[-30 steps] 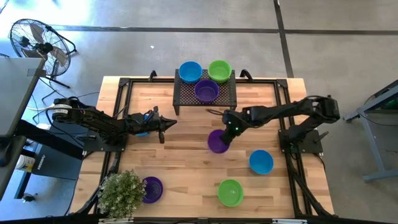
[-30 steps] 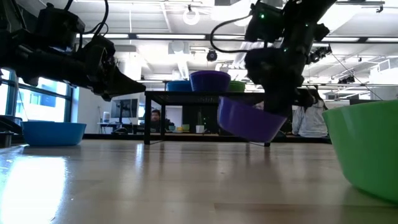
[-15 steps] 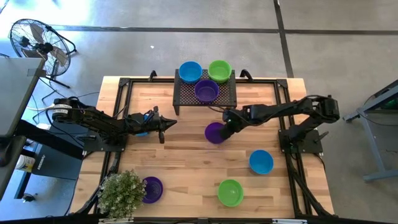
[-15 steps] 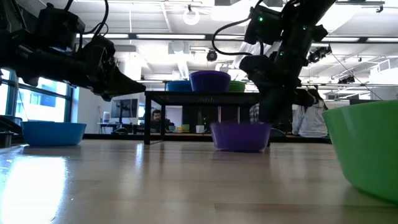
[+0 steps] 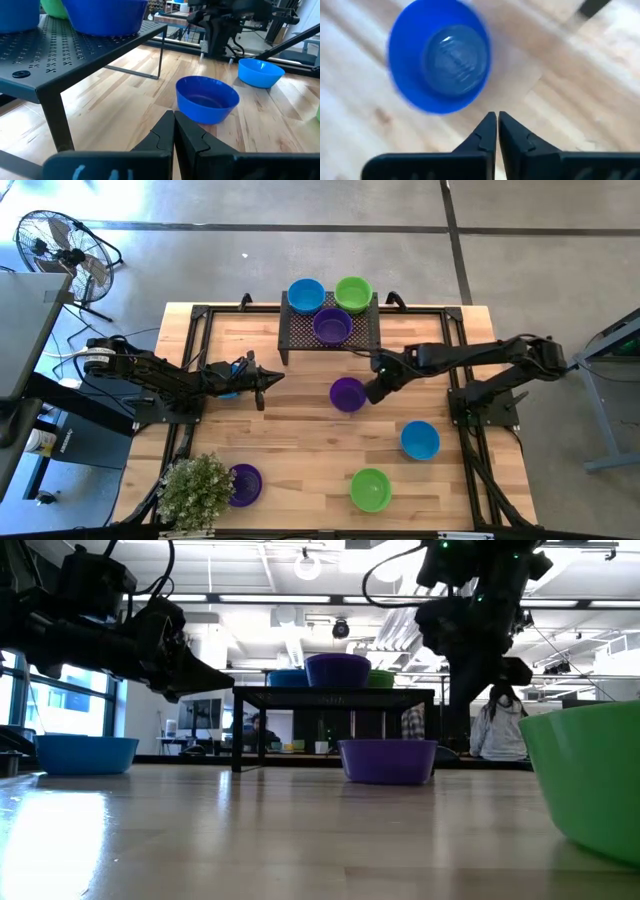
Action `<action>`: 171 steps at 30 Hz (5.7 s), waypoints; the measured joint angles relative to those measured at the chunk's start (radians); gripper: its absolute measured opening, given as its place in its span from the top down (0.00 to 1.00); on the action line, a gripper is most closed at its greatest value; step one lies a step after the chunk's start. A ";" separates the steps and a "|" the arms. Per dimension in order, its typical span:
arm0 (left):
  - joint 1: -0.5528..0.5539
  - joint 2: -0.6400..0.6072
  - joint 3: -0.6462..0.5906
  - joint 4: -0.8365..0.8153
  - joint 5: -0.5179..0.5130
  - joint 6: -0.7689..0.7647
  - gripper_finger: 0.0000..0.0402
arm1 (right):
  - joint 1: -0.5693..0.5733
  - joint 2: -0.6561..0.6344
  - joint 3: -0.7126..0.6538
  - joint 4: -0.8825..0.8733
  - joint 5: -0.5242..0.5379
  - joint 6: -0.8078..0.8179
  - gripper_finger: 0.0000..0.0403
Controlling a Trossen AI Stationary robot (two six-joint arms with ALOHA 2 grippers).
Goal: Pick & Place Mini bowls
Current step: Stack the right violet bowl on the violet bowl on the shelf
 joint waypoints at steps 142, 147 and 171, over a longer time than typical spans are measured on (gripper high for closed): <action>0.000 0.000 0.000 -0.027 -0.001 0.000 1.00 | 0.237 0.327 0.349 0.103 0.017 -0.887 0.99; 0.000 0.000 0.000 -0.026 -0.001 0.000 1.00 | 0.234 0.309 0.502 -0.008 0.026 -0.891 1.00; 0.000 0.000 0.000 -0.016 0.001 0.000 1.00 | -0.144 0.652 1.292 -0.609 0.114 -1.029 0.99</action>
